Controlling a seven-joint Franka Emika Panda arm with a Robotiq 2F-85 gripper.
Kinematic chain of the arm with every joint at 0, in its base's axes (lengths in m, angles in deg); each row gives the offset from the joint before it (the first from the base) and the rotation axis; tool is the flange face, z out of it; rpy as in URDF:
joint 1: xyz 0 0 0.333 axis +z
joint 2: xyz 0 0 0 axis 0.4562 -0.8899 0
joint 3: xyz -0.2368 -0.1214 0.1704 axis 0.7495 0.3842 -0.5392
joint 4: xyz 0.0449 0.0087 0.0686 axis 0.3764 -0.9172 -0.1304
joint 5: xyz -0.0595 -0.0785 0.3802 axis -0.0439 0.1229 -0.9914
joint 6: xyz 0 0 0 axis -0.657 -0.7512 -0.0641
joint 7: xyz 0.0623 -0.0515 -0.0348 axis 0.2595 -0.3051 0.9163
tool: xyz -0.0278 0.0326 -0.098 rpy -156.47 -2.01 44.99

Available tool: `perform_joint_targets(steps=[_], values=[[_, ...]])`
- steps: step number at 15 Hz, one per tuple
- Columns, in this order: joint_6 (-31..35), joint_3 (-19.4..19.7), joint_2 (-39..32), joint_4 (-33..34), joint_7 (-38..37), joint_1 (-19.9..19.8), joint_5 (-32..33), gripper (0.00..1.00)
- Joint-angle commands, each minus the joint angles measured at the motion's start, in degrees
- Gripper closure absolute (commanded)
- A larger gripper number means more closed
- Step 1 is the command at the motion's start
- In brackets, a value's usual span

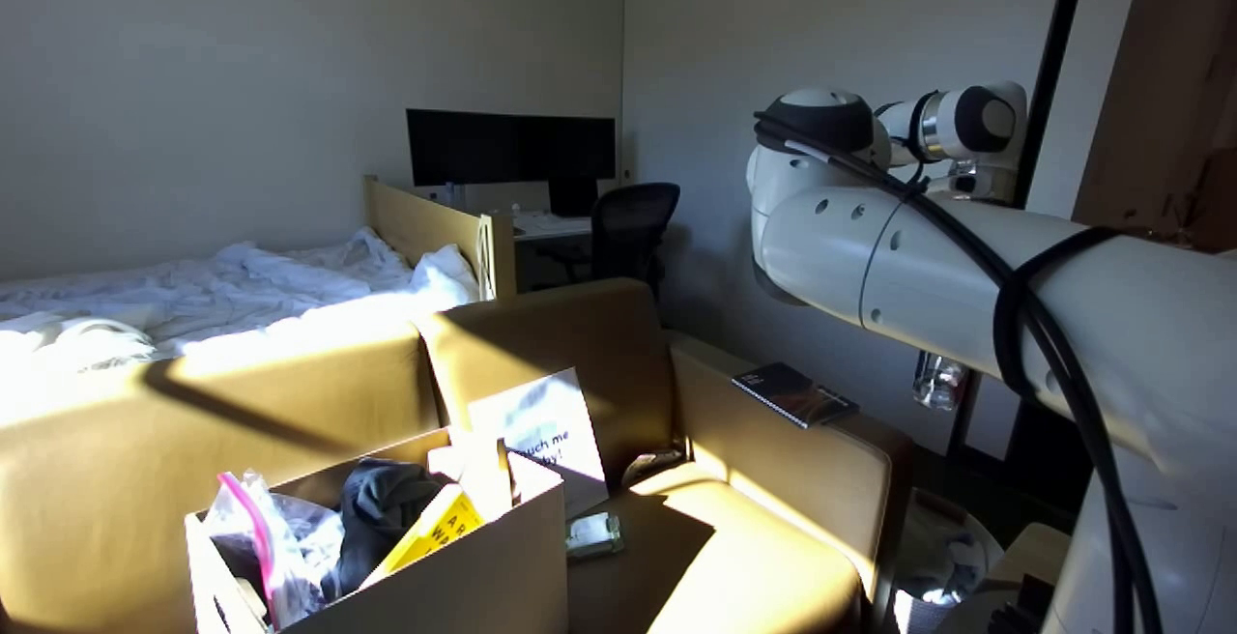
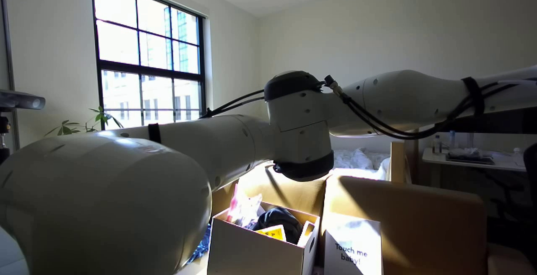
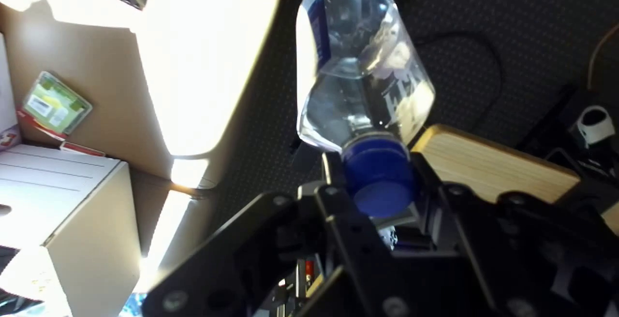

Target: Remove the water bottle from the box and put it on the armrest

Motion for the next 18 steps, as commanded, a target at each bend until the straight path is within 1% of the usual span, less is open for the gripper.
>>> perform_joint_targets(steps=[1, 3, 6, 10, 14, 17, 18], values=[[0.66, 0.55, 0.00, -0.41, 0.00, -0.23, -8.32, 0.90], [0.16, -0.31, 0.00, -0.11, 0.00, 0.10, -10.04, 0.90], [-2.71, -2.41, 0.00, 1.97, 0.00, -0.89, -7.53, 0.90], [-1.67, -4.66, -0.13, 1.30, 0.00, -1.90, -8.35, 0.90], [-0.93, -5.10, -0.26, 1.34, 0.00, -4.58, -8.48, 0.90], [-0.64, -5.34, -0.26, 0.73, 0.00, -5.21, -8.49, 0.90], [-0.32, -4.64, -0.26, 0.03, 0.00, -4.99, -9.04, 0.90]])
